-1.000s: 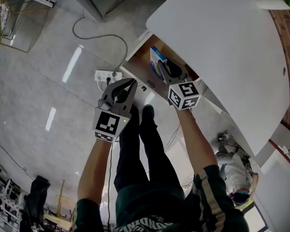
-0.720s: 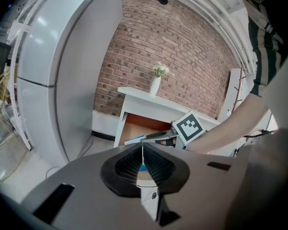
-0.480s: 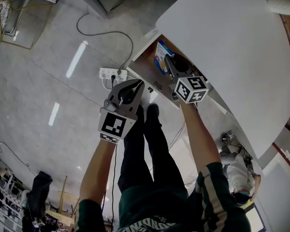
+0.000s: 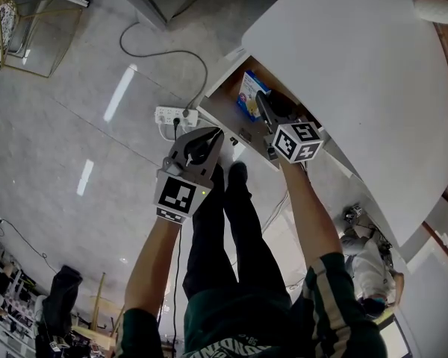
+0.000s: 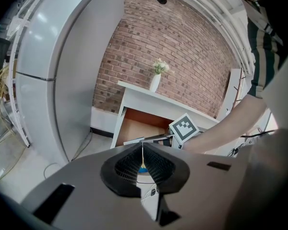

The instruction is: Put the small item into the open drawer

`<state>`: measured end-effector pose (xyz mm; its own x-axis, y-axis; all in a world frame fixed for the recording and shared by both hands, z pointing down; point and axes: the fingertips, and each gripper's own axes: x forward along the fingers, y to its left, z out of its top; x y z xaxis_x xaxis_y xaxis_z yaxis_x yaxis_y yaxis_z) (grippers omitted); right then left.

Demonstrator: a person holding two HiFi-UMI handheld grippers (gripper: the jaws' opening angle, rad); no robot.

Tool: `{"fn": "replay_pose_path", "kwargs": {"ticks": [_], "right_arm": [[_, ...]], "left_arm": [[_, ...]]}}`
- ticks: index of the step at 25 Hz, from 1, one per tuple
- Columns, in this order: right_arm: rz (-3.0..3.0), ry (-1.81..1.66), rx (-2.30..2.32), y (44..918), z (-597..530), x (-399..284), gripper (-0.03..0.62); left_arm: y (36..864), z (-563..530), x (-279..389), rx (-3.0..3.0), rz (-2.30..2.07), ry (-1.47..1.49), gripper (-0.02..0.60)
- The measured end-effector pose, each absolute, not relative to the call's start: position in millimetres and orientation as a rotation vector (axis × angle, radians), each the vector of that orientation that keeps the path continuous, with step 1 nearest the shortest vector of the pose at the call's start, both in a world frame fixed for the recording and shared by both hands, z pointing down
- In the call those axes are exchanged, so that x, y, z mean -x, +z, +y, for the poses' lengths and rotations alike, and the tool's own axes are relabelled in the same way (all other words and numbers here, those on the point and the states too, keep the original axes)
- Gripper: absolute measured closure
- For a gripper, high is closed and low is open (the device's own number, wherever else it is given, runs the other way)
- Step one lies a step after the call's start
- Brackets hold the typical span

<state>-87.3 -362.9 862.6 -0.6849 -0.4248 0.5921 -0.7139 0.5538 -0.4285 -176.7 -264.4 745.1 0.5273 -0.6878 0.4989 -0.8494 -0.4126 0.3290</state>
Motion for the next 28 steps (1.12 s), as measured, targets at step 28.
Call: {"fn": "replay_pose_path", "kwargs": {"ticks": [28], "right_arm": [[-1.878, 0.951, -1.224, 921, -364, 14, 0.399]], "left_arm": [[761, -246, 178, -2.194, -1.208, 0.416, 0.561]]}}
